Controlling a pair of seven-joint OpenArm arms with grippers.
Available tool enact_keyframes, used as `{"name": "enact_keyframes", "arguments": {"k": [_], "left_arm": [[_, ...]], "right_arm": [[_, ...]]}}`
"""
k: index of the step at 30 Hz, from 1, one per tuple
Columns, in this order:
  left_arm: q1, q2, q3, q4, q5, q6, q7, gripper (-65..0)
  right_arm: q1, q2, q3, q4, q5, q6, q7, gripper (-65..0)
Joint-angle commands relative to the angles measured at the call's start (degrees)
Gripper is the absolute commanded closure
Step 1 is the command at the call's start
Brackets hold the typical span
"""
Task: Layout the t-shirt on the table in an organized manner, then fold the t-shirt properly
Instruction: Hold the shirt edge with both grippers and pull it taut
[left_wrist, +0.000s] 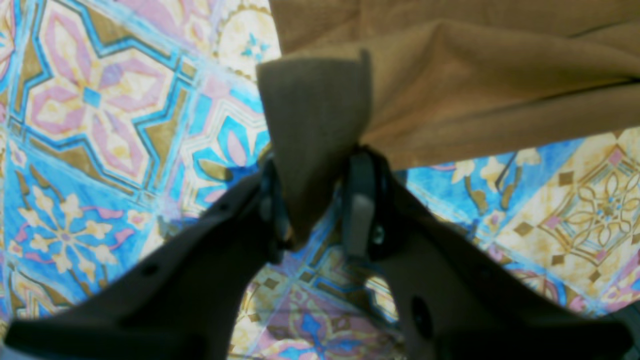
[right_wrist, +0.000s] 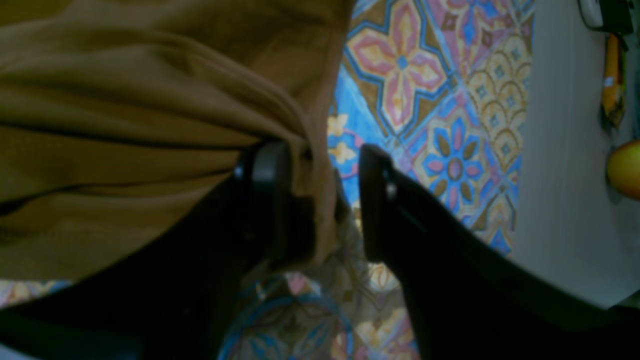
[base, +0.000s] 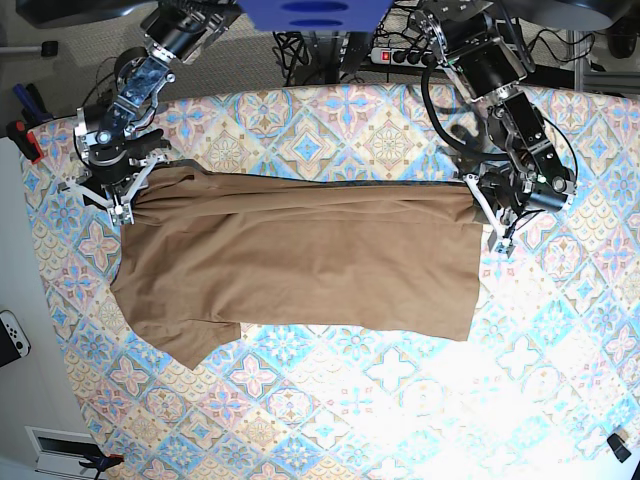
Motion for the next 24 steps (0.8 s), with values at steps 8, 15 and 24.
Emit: {"name": "enact_keyframes", "arguments": {"k": [8, 15, 24], "left_arm": [[-1.0, 1.4, -6.7, 1.0, 0.2, 0.1, -4.3, -17.0], [-1.0, 2.2, -6.8, 1.0, 0.2, 0.1, -7.3, -17.0], [-0.9, 3.1, -6.7, 1.4, -6.4, 0.1, -10.6, -17.0]], "right_arm": [[0.7, 0.5, 0.2, 1.2, 0.8, -0.6, 0.9, -23.3], [0.8, 0.5, 0.1, 2.1, 0.9, -0.6, 1.0, -23.3], [0.5, 0.4, -6.0, 2.1, 0.7, -0.6, 1.0, -23.3]]}}
